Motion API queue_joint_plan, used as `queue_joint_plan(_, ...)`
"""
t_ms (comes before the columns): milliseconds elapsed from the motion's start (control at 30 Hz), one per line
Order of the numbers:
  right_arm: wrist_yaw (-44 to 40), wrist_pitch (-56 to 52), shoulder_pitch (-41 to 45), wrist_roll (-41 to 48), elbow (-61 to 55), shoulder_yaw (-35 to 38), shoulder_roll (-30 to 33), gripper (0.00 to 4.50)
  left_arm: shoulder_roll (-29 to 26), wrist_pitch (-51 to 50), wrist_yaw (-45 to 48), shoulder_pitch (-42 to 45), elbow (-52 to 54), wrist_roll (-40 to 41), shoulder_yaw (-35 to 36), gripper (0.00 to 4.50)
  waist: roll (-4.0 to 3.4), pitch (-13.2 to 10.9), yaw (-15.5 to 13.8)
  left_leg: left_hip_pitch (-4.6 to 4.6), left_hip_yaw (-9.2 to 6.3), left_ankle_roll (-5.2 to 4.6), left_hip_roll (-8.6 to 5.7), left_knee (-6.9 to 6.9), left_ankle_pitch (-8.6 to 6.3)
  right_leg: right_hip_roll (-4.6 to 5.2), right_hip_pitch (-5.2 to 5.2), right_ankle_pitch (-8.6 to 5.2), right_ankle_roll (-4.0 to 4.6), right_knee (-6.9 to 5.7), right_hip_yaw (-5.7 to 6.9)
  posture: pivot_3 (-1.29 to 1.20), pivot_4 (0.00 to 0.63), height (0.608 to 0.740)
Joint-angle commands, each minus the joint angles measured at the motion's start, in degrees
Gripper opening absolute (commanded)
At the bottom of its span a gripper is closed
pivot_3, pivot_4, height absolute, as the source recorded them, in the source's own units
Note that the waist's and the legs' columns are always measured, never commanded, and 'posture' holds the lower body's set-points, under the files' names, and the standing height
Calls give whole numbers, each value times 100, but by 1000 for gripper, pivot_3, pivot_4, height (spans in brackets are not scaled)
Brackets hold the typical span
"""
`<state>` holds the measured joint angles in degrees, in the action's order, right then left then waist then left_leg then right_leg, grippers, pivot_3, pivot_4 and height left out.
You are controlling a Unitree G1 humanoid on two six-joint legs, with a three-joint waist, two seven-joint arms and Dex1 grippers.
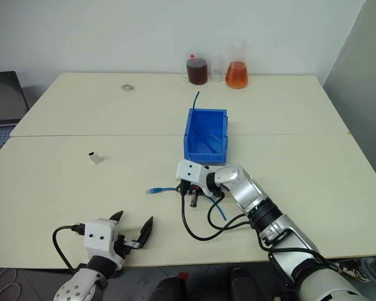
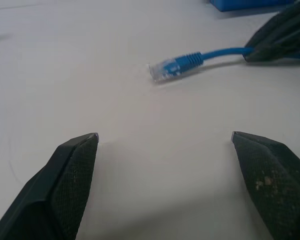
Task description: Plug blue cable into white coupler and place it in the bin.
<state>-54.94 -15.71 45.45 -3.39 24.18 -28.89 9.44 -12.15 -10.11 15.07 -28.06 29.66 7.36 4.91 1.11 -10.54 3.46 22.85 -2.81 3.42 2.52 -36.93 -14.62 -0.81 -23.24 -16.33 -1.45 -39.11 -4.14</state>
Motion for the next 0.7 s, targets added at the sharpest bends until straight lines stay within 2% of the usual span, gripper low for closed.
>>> queue_joint_plan(33,-6,8,7,-4,-153,95,-22,1304,3,2,-24,16,117,45,26,4500,0,0,2,0,0,0,0,0,0,-1,0,0,0,0,0,0,150,740)
queue_joint_plan(133,39,-44,-8,15,-220,154,-5,2186,-22,-41,-22,133,67,75,70,4500,0,0,0,0,-1,0,1,0,0,-1,0,0,0,-1,1,0,150,740)
queue_joint_plan(167,42,-65,-15,23,-245,165,2,2326,-27,-51,-19,157,55,84,83,4500,0,0,-2,0,-1,0,0,-1,0,-1,0,0,0,-1,1,0,150,740)
queue_joint_plan(300,-42,-311,-99,136,-603,283,129,3361,-80,-96,57,140,69,175,143,4500,0,0,-4,0,-3,0,1,-3,0,-1,1,0,0,-5,1,0,150,740)
queue_joint_plan(433,-228,-948,-246,437,-1367,583,446,4304,-596,17,588,-54,25,290,438,4500,0,0,-8,0,-8,0,3,-2,0,-4,1,0,1,-7,5,0,150,740)
queue_joint_plan(467,-256,-1189,-290,550,-1604,689,534,4439,-758,8,716,-67,-27,403,642,4500,-1,0,-9,0,-12,0,4,-2,0,-5,1,-1,2,-8,7,0,150,740)
queue_joint_plan(567,-297,-1970,-386,1070,-2338,1193,792,4439,-1308,11,1050,121,-469,678,1380,4500,0,0,-21,-2,-16,0,5,-3,1,-7,1,-4,6,-16,13,0,150,740)
queue_joint_plan(700,-465,-2321,-499,1650,-2995,1716,1210,4439,-1854,-77,912,1147,-1465,680,1909,4500,-2,-2,-54,-8,-28,-1,4,-4,2,-13,-1,-12,16,-40,25,0,150,740)
